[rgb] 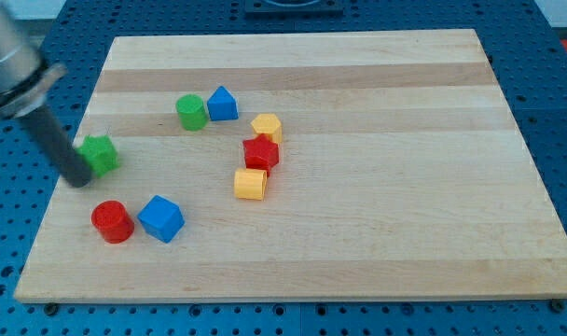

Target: Slide blue cube along with yellow heart a bit up

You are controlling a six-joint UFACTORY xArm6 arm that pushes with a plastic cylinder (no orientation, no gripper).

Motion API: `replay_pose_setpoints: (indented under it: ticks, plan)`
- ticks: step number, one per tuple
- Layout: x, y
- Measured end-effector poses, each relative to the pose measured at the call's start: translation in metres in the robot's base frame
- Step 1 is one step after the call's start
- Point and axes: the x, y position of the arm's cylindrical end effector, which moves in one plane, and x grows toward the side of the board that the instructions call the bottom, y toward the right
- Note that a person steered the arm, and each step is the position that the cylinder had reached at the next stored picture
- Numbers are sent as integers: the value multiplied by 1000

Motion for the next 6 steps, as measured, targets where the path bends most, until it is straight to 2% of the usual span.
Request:
replay_pose_setpoints:
  ticks: [1,2,3,4,5,6]
  plan:
    - [-26,41]
    - [-24,70]
    - [-65,149]
    - [-90,182]
    - [-90,188]
    - [-107,188]
